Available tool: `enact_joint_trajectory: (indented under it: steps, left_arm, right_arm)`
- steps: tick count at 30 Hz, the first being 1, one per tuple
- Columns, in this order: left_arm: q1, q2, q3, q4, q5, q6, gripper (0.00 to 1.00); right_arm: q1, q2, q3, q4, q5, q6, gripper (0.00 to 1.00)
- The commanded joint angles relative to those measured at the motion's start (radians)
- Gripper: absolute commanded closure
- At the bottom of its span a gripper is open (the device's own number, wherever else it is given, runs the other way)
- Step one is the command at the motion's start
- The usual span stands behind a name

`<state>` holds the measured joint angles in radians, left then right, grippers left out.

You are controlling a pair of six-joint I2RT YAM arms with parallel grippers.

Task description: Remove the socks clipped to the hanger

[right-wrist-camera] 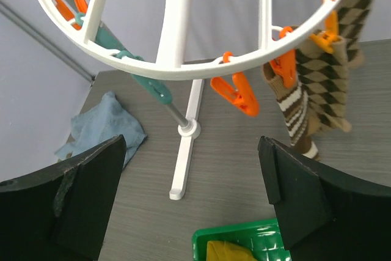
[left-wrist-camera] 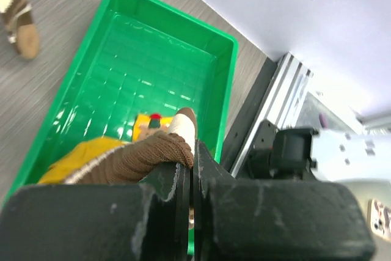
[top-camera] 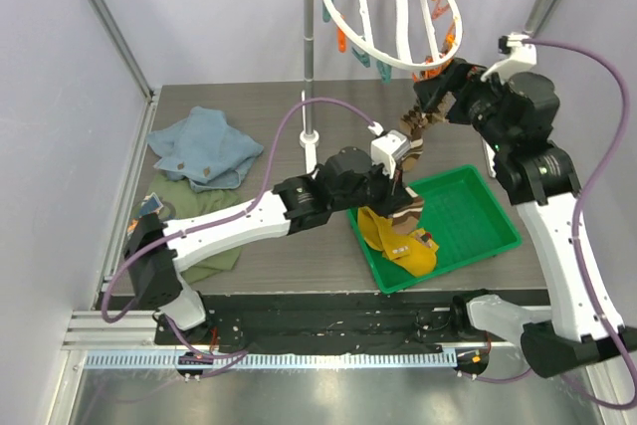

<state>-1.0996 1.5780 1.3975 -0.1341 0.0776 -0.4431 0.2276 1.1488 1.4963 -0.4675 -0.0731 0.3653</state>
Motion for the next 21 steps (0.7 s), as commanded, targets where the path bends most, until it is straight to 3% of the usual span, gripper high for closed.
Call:
enact_joint_trajectory:
  steps: [1,6,8,9,13,14,16,21]
  left_arm:
    - [-0.013,0.097,0.046,0.166,-0.030,-0.068,1.00]
    - [-0.042,0.244,0.109,0.240,-0.033,-0.071,0.99]
    - [-0.045,0.284,0.132,0.251,-0.027,-0.074,0.92]
    - [-0.046,0.307,0.155,0.243,-0.022,-0.074,0.86]
    - [-0.048,0.318,0.176,0.160,-0.135,-0.050,0.27]
    - [-0.049,0.301,0.167,0.150,-0.156,-0.043,0.20]
    - [-0.048,0.248,0.129,0.143,-0.209,-0.023,0.09]
    - [-0.048,0.165,0.081,0.065,-0.231,0.030,0.05]
  right_arm:
    - [0.001,-0.102,0.045,-0.112,0.165,0.000,0.00]
    - [0.003,-0.201,0.030,-0.149,0.223,0.018,0.00]
    - [0.001,-0.245,0.004,-0.148,0.226,0.034,0.00]
    - [-0.001,-0.256,-0.005,-0.149,0.217,0.037,0.00]
    - [0.001,-0.271,-0.018,-0.183,0.211,0.020,0.00]
    - [0.001,-0.277,-0.022,-0.183,0.213,0.014,0.00]
    - [-0.001,-0.278,-0.030,-0.183,0.222,0.011,0.00]
    - [-0.001,-0.281,-0.036,-0.181,0.228,0.020,0.00]
